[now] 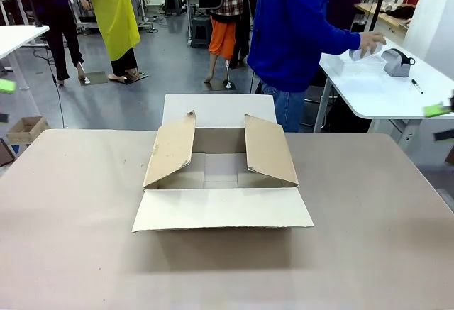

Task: Pack the gift set into the box.
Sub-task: Place both hands on the side flaps of the Package Box and spread them outward.

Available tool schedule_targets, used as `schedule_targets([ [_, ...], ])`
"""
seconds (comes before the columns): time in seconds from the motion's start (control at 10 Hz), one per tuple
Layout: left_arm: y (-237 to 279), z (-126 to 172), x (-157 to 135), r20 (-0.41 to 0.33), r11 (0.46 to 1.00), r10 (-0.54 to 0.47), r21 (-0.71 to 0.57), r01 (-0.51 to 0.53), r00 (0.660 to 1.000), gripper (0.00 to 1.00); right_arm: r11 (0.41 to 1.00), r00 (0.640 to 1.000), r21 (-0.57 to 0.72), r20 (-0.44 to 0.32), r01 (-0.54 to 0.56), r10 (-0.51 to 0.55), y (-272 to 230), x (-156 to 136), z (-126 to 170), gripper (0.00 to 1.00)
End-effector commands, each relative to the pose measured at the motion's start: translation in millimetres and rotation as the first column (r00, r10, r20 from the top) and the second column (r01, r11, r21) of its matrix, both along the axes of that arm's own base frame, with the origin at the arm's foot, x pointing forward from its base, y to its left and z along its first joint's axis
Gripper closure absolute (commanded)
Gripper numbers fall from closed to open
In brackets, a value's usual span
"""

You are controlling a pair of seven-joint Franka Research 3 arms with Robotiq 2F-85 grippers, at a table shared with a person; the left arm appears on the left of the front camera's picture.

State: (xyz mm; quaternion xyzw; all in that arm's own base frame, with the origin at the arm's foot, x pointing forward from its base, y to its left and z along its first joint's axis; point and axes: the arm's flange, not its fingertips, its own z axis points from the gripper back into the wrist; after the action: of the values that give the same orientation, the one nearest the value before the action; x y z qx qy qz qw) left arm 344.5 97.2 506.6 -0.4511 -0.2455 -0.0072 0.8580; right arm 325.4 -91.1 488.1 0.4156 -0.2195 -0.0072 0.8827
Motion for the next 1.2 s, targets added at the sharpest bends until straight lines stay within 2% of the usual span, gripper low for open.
schedule_targets([
  [0.0, -65.8, 9.5, 9.7, -0.046, 0.981, -0.1, 0.165, 0.107, 0.994, 0.0, 0.984, 0.984, -0.138, 0.117, -0.117, 0.133, 67.8, 2.3, 4.4, 0.0],
  [0.2, -142.4, 16.1, 32.4, -0.101, 0.926, -0.18, 0.319, 0.203, 0.978, 0.0, 0.927, 0.905, -0.309, 0.295, -0.213, 0.306, 152.6, 3.6, -1.2, 0.0],
  [0.3, -180.9, 13.1, 42.5, -0.132, 0.893, -0.225, 0.368, 0.258, 0.965, 0.0, 0.896, 0.846, -0.381, 0.379, -0.226, 0.374, 185.1, 3.8, -7.0, 0.0],
  [0.5, -253.5, -4.8, 49.1, -0.174, 0.835, -0.229, 0.471, 0.286, 0.958, 0.0, 0.835, 0.634, -0.476, 0.564, -0.275, 0.53, 223.8, 3.9, -23.3, 0.0],
  [0.6, -277.5, -12.5, 48.5, -0.176, 0.824, -0.222, 0.492, 0.281, 0.959, 0.0, 0.802, 0.578, -0.442, 0.556, -0.403, 0.597, 236.2, 3.3, -31.3, 0.0],
  [0.7, -297.2, -23.0, 48.9, -0.164, 0.815, -0.211, 0.515, 0.266, 0.964, 0.0, 0.773, 0.546, -0.41, 0.549, -0.484, 0.633, 242.3, 5.4, -39.3, 0.0],
  [0.8, -310.9, -30.8, 50.9, -0.133, 0.812, -0.186, 0.537, 0.228, 0.974, 0.0, 0.771, 0.554, -0.39, 0.539, -0.504, 0.635, 243.1, 7.3, -46.3, 0.0],
  [0.9, -304.6, -32.9, 52.6, -0.17, 0.825, -0.242, 0.483, 0.295, 0.955, 0.0, 0.79, 0.59, -0.349, 0.529, -0.503, 0.61, 239.0, 8.0, -49.5, 0.0],
  [1.0, -308.0, -30.4, 44.7, -0.151, 0.815, -0.235, 0.508, 0.28, 0.96, 0.0, 0.774, 0.567, -0.462, 0.528, -0.433, 0.632, 264.2, 20.7, -11.5, 0.0],
  [1.1, -308.0, -30.4, 44.7, -0.151, 0.815, -0.235, 0.508, 0.28, 0.96, 0.0, 0.774, 0.567, -0.462, 0.528, -0.433, 0.632, 264.2, 20.7, -11.5, 0.0],
])
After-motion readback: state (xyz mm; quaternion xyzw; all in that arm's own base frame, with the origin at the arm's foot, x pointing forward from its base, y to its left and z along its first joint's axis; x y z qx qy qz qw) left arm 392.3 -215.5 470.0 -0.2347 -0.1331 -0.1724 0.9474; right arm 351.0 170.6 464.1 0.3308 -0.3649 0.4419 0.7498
